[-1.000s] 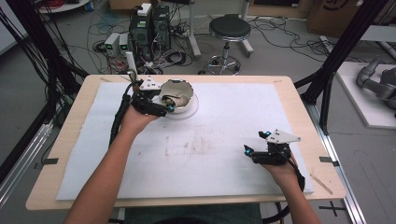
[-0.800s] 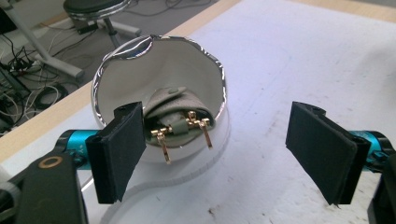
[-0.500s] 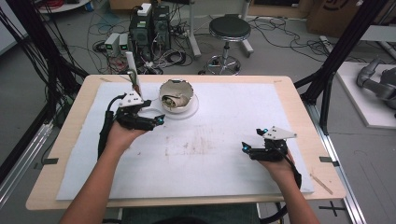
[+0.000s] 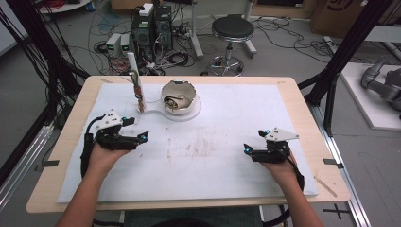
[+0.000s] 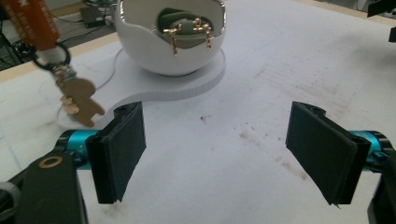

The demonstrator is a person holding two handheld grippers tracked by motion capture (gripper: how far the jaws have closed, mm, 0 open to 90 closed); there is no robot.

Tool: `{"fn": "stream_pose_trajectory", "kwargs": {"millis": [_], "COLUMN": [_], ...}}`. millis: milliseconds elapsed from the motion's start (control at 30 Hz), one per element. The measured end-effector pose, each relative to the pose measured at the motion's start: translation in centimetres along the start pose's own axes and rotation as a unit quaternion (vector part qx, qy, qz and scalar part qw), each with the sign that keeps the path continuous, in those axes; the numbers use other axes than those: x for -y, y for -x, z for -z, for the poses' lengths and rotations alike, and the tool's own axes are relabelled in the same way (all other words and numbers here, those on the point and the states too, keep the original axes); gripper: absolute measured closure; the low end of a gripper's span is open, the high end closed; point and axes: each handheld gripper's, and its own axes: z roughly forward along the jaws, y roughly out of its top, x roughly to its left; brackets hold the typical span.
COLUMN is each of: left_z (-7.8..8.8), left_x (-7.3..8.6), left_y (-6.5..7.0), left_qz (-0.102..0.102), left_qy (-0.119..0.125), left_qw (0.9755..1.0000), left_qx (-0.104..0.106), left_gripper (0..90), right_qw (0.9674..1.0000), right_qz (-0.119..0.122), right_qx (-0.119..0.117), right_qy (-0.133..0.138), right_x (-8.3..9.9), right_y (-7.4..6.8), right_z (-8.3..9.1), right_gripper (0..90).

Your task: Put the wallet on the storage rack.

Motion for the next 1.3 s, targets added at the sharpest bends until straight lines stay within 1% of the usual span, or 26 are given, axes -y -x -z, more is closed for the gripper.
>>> {"fn": "stream_pose_trajectory", "kwargs": {"millis": [100,200,233,433,467,567,700,800,900,1000,1300], "left_z": [0.6,0.6,0.5,-0.1,-0.2,-0.1,0.1,0.2,0.2,0.1,-0.2], "left_x": [0.7,1.0,1.1,1.1,1.1,1.3,1.3,1.3,1.3,1.4,1.5], "left_y": [-0.5,-1.0,-1.0,-0.8,-0.8,-0.8,-1.0,-1.1,-1.2,-1.1,-1.1], "left_qz": [0.008,0.013,0.014,0.002,0.003,0.005,0.008,0.011,0.011,0.013,0.009], "left_qy": [0.009,0.014,0.014,0.007,0.008,0.009,0.013,0.019,0.017,0.016,0.008], "left_qw": [0.9999,0.9998,0.9998,1.0000,0.9999,0.9999,0.9999,0.9997,0.9998,0.9998,0.9999], "left_qx": [0.000,0.001,-0.003,0.005,0.006,0.009,0.008,0.006,0.006,0.006,0.008], "left_gripper": [20.0,19.7,19.7,19.7,19.7,19.7,19.7,19.7,19.7,19.7,19.7], "right_qw": [1.0000,0.9999,0.9999,0.9999,0.9999,0.9999,1.0000,1.0000,0.9999,0.9999,0.9999], "right_qz": [-0.002,-0.011,-0.012,-0.008,-0.004,-0.005,0.000,-0.003,-0.007,-0.005,-0.006], "right_qx": [0.000,0.002,0.002,0.002,0.004,0.003,0.005,0.005,0.006,0.006,0.005], "right_qy": [-0.002,-0.007,-0.006,-0.007,-0.009,-0.009,-0.008,-0.007,-0.008,-0.009,-0.009], "right_x": [0.0,0.1,0.2,0.2,0.2,0.2,0.2,0.2,0.2,0.3,0.2], "right_y": [0.1,0.3,0.3,0.3,0.3,0.2,0.1,0.1,0.2,0.2,0.2], "right_z": [-0.1,-0.3,-0.3,-0.3,-0.3,-0.3,-0.1,-0.1,-0.2,-0.2,-0.2], "right_gripper": [19.5,19.5,19.5,19.5,19.5,19.5,19.5,19.5,19.5,19.5,19.5]}}
